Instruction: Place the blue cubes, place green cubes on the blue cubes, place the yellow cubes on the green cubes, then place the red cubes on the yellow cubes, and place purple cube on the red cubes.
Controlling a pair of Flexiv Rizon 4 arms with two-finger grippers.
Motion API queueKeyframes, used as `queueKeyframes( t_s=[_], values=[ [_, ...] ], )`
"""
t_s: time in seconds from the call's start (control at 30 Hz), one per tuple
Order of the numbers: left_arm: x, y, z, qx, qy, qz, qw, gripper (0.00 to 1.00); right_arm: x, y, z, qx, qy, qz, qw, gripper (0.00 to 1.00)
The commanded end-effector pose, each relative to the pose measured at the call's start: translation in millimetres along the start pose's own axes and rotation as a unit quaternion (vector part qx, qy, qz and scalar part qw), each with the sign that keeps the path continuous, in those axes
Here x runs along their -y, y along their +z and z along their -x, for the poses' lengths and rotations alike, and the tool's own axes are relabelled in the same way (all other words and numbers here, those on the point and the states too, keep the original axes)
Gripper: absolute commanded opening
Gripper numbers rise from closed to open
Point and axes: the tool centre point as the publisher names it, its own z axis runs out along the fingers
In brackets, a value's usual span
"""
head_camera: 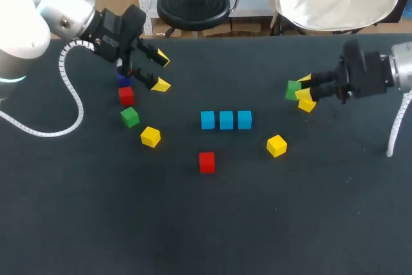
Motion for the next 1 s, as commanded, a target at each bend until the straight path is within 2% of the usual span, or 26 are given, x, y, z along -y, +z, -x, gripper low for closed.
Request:
queueKeyframes(
  t_s=[0.03, 0.83, 1.0],
  values=[
    [1.0, -0.1, -0.4, 0.000, 0.000, 0.001, 1.000, 1.00, -14.3, -2.4, 16.7, -0.027, -0.012, -0.002, 1.000, 0.00],
    [1.0, -0.1, -0.4, 0.000, 0.000, 0.001, 1.000, 1.00, -15.9, -2.1, 19.5, -0.036, -0.020, 0.001, 0.999, 0.00],
    [1.0, -0.1, -0.4, 0.000, 0.000, 0.001, 1.000, 1.00, -23.1, 21.8, 44.5, -0.032, -0.034, 0.026, 0.999, 0.00]
  ],
)
